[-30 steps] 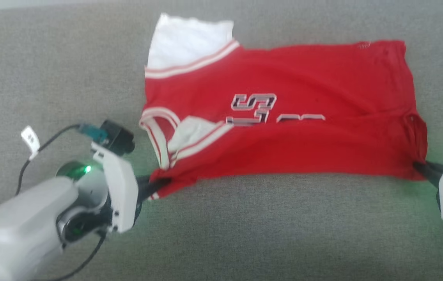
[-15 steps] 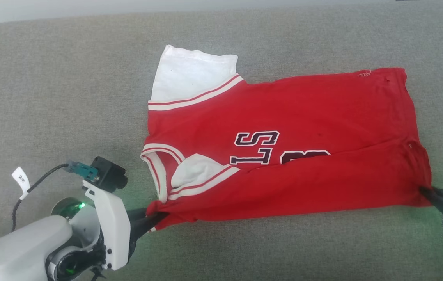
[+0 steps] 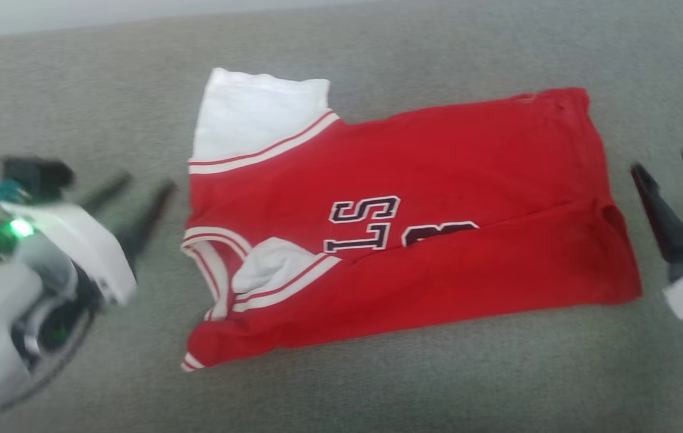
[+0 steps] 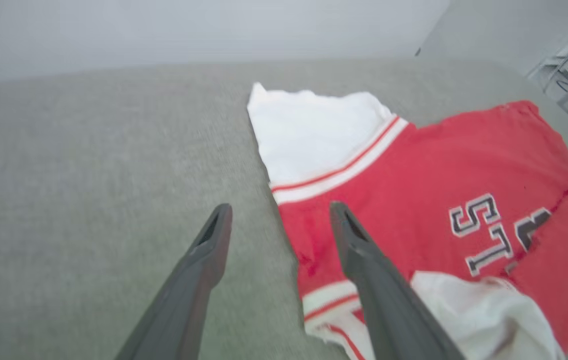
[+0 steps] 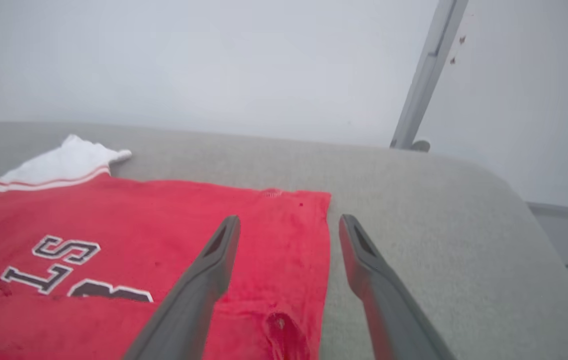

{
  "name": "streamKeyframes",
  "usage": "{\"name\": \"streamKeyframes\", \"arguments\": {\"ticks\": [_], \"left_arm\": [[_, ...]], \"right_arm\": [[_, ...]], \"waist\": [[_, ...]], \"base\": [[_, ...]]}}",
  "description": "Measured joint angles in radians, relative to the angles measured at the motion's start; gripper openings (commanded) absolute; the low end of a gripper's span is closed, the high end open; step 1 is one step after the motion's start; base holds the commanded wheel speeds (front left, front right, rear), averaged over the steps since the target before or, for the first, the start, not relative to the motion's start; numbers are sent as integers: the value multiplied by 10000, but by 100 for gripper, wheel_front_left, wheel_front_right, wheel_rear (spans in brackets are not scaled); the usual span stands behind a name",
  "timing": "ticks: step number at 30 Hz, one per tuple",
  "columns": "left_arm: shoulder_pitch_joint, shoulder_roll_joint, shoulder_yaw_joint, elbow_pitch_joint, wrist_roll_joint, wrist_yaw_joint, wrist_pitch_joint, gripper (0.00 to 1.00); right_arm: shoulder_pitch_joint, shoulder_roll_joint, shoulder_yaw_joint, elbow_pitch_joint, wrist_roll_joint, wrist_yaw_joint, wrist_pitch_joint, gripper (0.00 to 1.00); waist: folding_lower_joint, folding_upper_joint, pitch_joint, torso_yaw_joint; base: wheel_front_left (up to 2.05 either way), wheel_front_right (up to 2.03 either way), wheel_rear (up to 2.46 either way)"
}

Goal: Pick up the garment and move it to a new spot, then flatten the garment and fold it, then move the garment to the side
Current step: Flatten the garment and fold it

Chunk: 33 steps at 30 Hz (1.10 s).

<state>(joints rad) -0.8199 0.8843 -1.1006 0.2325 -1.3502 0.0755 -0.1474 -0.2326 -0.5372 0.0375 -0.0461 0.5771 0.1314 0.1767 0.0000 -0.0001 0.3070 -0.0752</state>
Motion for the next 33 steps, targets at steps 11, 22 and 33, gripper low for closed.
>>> {"name": "streamKeyframes", "arguments": {"ticks": [11,22,33], "left_arm": [[-2629,-917,1014,3033,422,288,-59,100],[-4916,-1294,-59,5636,276,-779,5538,100],[-6046,-1289,-525,6636,211,-1139,8360,100]], "right_arm": [[-1030,1078,840,29,-368,0,-3024,100],[-1132,1313,1212,305,-291,0,-3630,100],[-1431,1327,1661,558,-130,0,-3776,100]], "waist": [[0,0,640,-1151],[0,0,1371,-2316],[0,0,2082,-2872]], "base": [[0,0,0],[0,0,0],[0,0,0]]}}
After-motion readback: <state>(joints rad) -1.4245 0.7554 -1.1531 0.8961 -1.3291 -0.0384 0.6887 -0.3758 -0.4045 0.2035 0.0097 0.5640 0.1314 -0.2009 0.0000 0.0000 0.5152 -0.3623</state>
